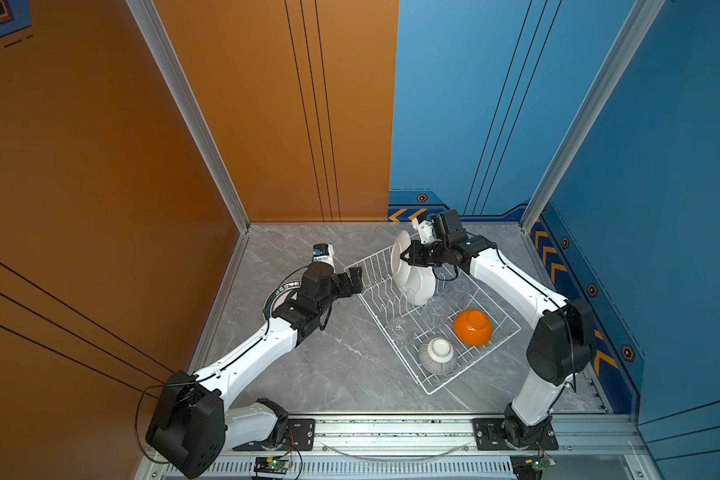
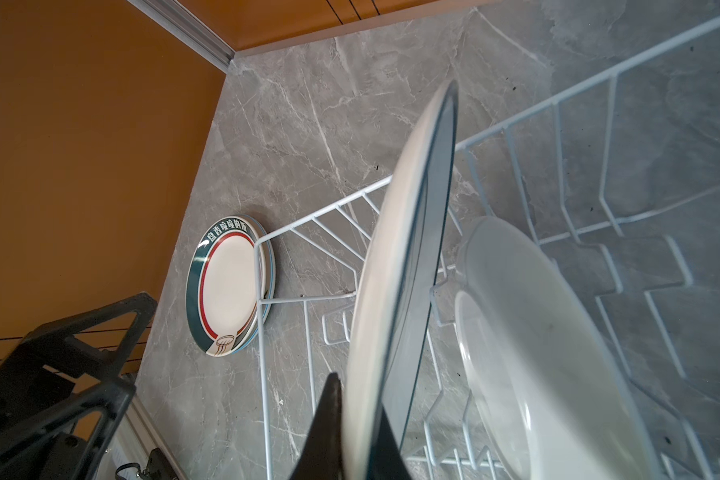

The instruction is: Unload the mixed dishes from the dish rack

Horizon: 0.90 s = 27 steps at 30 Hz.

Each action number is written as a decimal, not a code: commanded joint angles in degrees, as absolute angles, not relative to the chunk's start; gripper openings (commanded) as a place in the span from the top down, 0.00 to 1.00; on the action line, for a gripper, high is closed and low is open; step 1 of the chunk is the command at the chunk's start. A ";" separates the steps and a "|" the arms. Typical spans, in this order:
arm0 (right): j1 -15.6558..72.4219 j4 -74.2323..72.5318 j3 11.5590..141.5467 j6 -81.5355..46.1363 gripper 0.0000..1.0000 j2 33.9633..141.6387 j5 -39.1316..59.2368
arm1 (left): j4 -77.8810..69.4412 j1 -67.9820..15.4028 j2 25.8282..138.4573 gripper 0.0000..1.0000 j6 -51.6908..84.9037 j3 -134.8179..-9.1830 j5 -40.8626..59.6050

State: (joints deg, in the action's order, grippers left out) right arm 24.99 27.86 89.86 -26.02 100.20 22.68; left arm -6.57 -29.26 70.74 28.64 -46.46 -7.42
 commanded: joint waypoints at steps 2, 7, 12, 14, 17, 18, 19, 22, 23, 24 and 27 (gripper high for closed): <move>24.10 25.31 92.72 -28.26 1.00 94.65 19.08 | -10.42 -31.48 70.88 0.02 22.65 -46.94 -8.78; 23.66 25.31 91.90 -31.30 1.00 91.64 18.68 | -17.72 -34.41 69.43 0.02 15.58 -42.77 -10.65; 24.47 25.41 90.22 -34.34 1.00 88.48 15.41 | -27.38 -36.35 71.58 0.02 9.02 -38.96 -13.09; 25.37 25.42 89.55 -35.68 1.00 87.39 13.30 | -30.22 -36.94 73.69 0.02 8.01 -39.26 -12.25; 26.42 25.48 89.30 -37.13 1.00 86.54 12.28 | -35.01 -39.35 76.15 0.02 4.53 -39.81 -12.10; 26.69 25.40 89.17 -37.95 1.00 86.40 12.06 | -36.64 -40.48 76.90 0.02 2.54 -40.05 -12.18; 26.88 25.40 89.05 -38.91 1.00 86.12 11.77 | -38.21 -41.83 77.72 0.02 0.25 -40.32 -12.87; 27.56 25.40 88.81 -40.80 1.00 85.43 9.96 | -43.15 -45.35 79.89 0.02 -6.05 -40.78 -15.97; 27.76 25.40 88.77 -41.37 1.00 85.24 9.26 | -44.63 -46.35 80.43 0.02 -7.33 -40.68 -17.21; 27.94 25.42 88.62 -41.89 1.00 84.95 8.48 | -46.94 -47.00 81.20 0.02 -8.61 -40.40 -18.27; 28.67 25.24 88.21 -43.82 1.00 84.31 6.45 | -51.78 -48.23 83.05 0.02 -10.68 -40.42 -19.67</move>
